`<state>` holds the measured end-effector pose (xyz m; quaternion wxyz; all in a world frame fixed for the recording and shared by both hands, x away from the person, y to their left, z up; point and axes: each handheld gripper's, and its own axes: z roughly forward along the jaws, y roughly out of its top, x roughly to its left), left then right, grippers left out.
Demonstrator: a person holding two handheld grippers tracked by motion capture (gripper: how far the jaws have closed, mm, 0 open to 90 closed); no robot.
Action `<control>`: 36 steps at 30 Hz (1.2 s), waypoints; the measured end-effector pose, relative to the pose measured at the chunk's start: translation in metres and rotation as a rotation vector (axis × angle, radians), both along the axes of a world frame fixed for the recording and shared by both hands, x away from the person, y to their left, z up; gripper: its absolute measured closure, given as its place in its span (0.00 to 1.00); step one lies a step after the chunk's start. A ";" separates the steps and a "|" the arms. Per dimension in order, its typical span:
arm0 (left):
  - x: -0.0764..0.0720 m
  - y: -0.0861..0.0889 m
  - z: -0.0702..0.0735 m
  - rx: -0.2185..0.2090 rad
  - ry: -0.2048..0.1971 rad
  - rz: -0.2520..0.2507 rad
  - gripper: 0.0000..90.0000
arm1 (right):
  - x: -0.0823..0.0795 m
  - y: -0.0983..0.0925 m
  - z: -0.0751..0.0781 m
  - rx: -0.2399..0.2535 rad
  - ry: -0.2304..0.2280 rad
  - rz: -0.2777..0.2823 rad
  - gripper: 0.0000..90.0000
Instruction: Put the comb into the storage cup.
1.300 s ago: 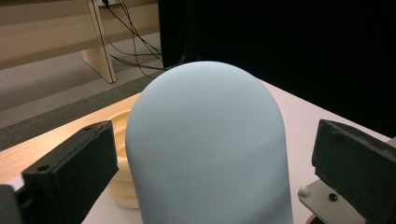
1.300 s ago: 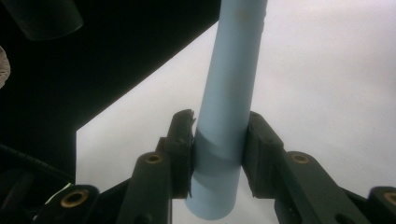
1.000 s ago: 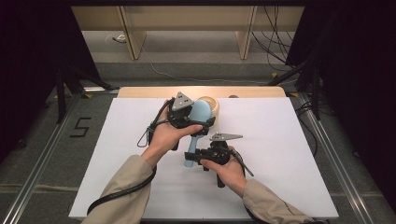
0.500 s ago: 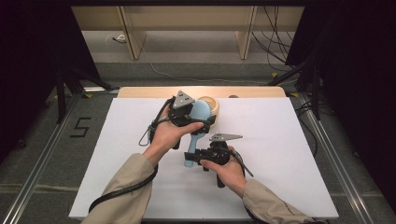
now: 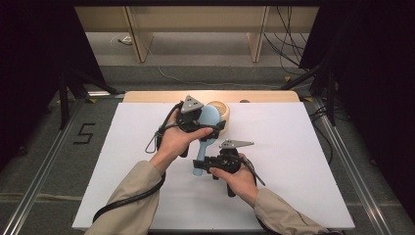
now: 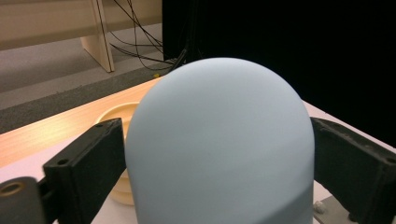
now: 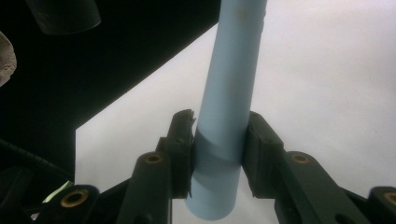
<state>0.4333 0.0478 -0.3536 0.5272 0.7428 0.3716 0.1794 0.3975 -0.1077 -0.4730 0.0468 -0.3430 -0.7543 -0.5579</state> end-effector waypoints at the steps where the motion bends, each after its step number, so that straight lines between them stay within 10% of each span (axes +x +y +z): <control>1: 0.000 0.000 0.000 -0.001 0.001 0.000 0.08 | 0.000 0.000 0.000 0.000 0.000 -0.001 0.75; 36: -0.011 0.002 0.001 -0.057 -0.044 -0.004 0.22 | 0.002 -0.002 0.002 -0.046 -0.072 -0.047 0.74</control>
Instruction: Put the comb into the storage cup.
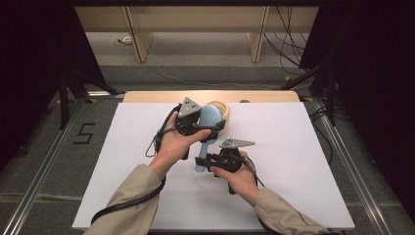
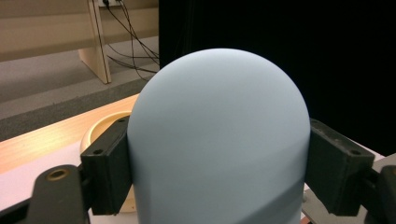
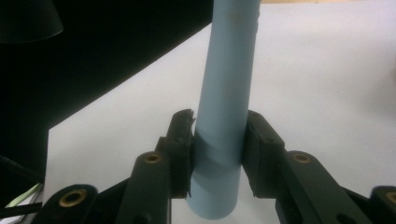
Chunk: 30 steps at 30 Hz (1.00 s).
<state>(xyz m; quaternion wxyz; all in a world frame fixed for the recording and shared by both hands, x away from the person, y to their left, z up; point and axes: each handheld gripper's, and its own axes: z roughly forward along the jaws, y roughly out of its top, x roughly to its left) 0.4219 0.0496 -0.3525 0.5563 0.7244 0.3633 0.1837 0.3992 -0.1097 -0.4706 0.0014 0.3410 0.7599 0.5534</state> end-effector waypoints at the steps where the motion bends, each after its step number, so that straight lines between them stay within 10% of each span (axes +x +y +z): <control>1: 0.000 0.000 0.000 -0.002 -0.004 0.001 0.22 | 0.000 0.000 0.000 -0.002 -0.006 -0.001 0.74; 10: -0.001 0.001 0.000 -0.020 -0.028 0.015 0.22 | 0.002 -0.003 0.003 -0.013 -0.026 -0.027 0.67; 21: 0.000 0.004 -0.003 -0.024 -0.081 0.059 0.22 | 0.006 -0.009 0.011 -0.027 -0.126 -0.069 0.28; 30: 0.001 0.009 -0.003 -0.033 -0.115 0.096 0.22 | 0.007 -0.022 0.016 -0.045 -0.179 -0.073 0.19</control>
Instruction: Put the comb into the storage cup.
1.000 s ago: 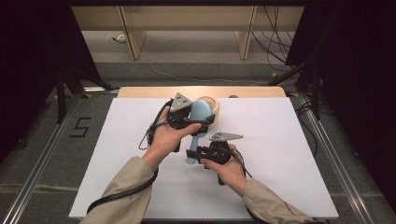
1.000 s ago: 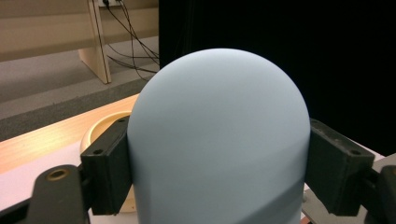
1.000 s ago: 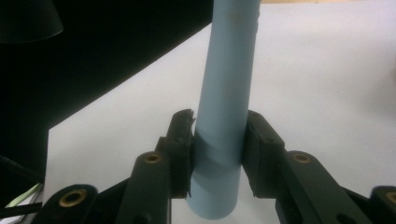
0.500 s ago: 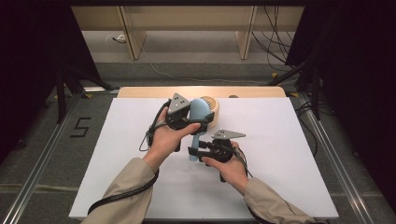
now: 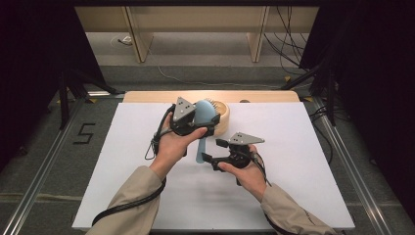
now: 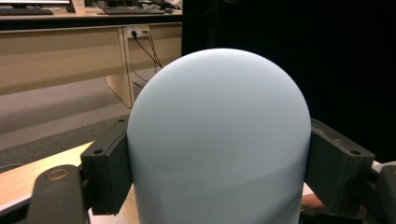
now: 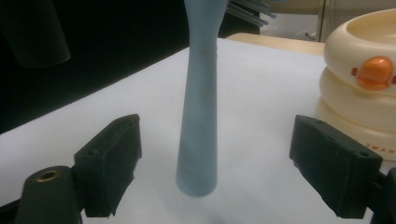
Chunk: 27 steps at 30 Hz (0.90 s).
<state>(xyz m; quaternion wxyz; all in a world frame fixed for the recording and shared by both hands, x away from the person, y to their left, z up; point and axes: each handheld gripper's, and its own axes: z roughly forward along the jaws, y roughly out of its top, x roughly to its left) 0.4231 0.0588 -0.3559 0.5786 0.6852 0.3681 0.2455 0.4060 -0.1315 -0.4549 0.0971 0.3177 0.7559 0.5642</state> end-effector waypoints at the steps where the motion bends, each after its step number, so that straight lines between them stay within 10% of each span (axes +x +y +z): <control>1: 0.000 0.000 0.000 -0.002 -0.001 0.004 0.22 | 0.000 -0.002 0.000 -0.009 -0.007 -0.002 0.19; 27: 0.011 0.008 0.001 -0.026 -0.040 0.050 0.22 | -0.004 -0.062 0.009 -0.044 -0.085 -0.056 0.18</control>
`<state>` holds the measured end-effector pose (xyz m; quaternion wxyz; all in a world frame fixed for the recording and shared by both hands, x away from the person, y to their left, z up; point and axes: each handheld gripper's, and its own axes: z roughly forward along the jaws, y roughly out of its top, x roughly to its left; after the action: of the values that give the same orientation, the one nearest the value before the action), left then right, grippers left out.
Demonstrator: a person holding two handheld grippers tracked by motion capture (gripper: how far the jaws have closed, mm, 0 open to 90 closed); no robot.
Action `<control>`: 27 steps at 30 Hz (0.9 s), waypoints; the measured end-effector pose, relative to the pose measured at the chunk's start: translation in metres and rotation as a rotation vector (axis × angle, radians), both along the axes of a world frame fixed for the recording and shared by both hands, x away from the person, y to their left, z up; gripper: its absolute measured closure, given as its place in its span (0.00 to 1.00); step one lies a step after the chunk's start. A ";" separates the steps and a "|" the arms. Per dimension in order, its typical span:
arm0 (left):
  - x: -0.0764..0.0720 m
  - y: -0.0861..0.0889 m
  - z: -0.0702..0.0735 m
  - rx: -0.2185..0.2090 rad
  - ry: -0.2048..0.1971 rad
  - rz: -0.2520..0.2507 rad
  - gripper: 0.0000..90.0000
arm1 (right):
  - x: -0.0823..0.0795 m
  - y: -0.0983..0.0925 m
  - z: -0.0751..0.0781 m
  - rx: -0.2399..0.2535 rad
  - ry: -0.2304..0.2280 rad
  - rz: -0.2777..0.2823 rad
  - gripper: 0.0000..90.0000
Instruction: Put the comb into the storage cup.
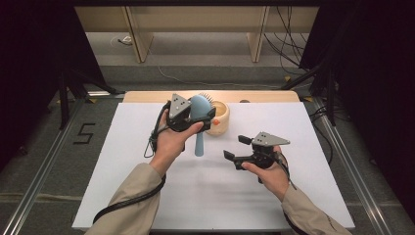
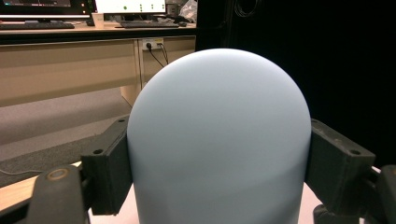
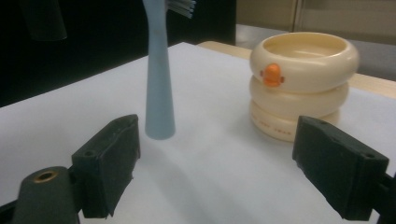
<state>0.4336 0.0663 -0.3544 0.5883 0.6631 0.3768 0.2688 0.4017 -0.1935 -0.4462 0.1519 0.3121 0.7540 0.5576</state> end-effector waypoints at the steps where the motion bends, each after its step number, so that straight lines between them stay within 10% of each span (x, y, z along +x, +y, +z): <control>1: 0.000 0.000 0.000 -0.002 -0.002 0.001 0.22 | 0.000 -0.003 0.000 0.000 -0.001 -0.006 0.18; 27: 0.017 -0.009 0.004 -0.006 -0.028 0.013 0.22 | -0.023 -0.050 -0.005 -0.009 -0.005 -0.052 0.18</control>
<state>0.4503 0.0575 -0.3503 0.5939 0.6549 0.3735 0.2808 0.3785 -0.2432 -0.4508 0.1696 0.3295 0.7478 0.5509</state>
